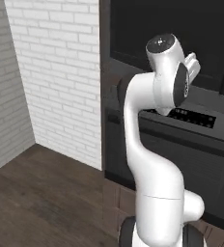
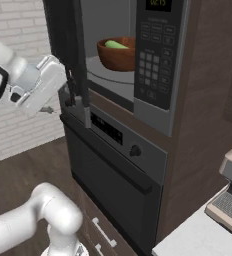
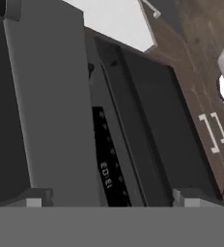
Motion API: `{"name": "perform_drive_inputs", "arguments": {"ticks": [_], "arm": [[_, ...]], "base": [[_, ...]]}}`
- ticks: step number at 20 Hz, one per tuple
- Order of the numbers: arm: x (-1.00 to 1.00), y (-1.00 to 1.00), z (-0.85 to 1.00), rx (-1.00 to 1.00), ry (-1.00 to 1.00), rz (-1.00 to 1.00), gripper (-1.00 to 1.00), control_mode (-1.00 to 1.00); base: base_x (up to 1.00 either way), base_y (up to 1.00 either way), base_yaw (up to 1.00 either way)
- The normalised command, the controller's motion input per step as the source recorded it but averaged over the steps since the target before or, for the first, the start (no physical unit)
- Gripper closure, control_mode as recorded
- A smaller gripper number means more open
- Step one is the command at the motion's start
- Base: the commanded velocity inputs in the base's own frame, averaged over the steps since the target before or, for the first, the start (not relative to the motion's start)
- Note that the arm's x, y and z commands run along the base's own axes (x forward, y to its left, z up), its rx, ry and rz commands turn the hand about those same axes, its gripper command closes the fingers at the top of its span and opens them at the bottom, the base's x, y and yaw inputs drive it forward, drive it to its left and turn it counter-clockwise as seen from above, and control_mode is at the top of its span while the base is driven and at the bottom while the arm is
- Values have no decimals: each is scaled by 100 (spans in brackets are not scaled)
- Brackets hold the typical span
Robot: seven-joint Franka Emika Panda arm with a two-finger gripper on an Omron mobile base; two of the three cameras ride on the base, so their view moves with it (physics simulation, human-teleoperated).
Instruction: Pick the corn from the sink and place it in the bowl. Then pick the bowl and place it in the microwave. Then close the microwave door and press the start button.
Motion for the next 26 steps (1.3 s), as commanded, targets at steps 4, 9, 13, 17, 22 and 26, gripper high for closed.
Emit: {"name": "perform_drive_inputs", "arguments": {"ticks": [4,9,13,17,22,26], "arm": [[77,-89,2,15,-11,7,-100,-100],[62,-73,13,16,-6,6,-100,-100],[66,-52,0,9,-11,2,-100,-100],[73,-36,0,4,-8,0,-100,-100],[23,-13,-29,1,-41,1,-100,-100],[-65,0,-57,-5,-71,4,-100,-100]], "base": [[0,0,0],[0,0,0],[0,0,0],[0,0,0],[0,0,0],[0,0,0]]}}
